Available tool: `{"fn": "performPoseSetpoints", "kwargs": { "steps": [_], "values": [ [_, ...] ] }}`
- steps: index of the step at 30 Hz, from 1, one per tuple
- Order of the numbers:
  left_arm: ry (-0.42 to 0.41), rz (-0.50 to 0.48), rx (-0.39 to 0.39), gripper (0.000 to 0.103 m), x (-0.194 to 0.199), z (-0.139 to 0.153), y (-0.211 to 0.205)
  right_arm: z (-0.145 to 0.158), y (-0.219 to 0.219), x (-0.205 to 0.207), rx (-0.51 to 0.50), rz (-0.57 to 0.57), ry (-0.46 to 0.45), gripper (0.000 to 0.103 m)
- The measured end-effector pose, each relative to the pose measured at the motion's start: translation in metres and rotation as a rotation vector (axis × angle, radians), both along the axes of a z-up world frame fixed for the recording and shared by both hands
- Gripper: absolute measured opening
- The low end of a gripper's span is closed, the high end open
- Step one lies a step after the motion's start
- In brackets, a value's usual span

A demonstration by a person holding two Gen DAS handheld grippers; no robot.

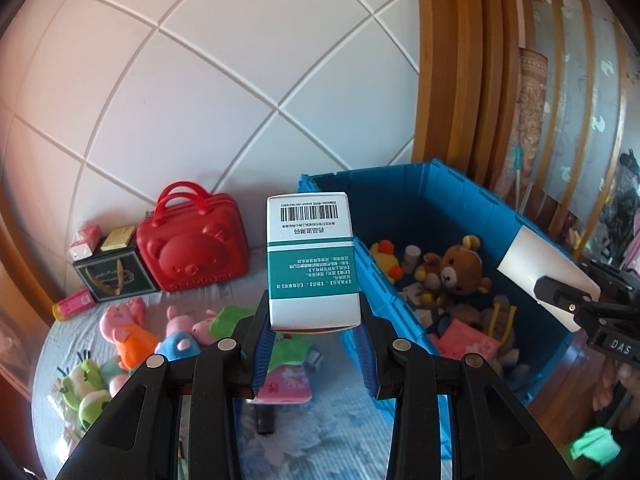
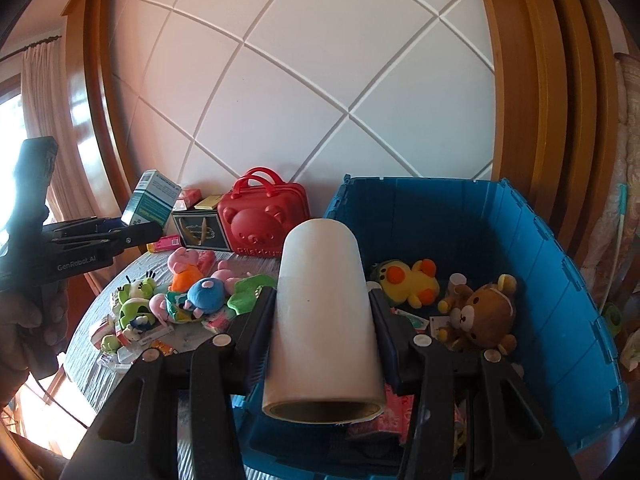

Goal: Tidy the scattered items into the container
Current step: 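Lift the medicine box and paper roll and carry both toward the blue bin, then lower the medicine box and paper roll into the blue bin with both tools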

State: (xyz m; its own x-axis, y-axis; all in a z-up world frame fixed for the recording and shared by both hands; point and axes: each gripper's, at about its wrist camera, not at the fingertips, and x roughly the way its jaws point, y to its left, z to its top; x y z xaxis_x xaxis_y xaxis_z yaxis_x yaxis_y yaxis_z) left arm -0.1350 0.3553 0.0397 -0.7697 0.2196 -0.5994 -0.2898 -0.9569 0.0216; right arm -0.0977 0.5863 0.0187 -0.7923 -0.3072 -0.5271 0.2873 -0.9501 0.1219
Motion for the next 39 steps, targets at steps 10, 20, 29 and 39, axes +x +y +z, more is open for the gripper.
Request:
{"fn": "performPoseSetpoints", "kwargs": {
  "steps": [10,20,29,39],
  "values": [
    [-0.029,-0.086,-0.047,0.035,-0.023,0.0,0.082,-0.01,0.069,-0.008,-0.03,-0.133,-0.013,0.045],
    [-0.067,-0.173,-0.081,0.035,-0.039,-0.011,0.15,-0.02,0.128,-0.004,-0.034,-0.242,-0.035,0.045],
    [-0.071,-0.216,-0.07,0.035,-0.054,-0.013,0.183,-0.024,0.144,-0.009,-0.018,-0.278,-0.044,0.045],
    [-0.076,-0.245,-0.068,0.035,-0.078,-0.016,0.209,-0.028,0.147,-0.023,-0.006,-0.28,-0.051,0.045]
  ]
}}
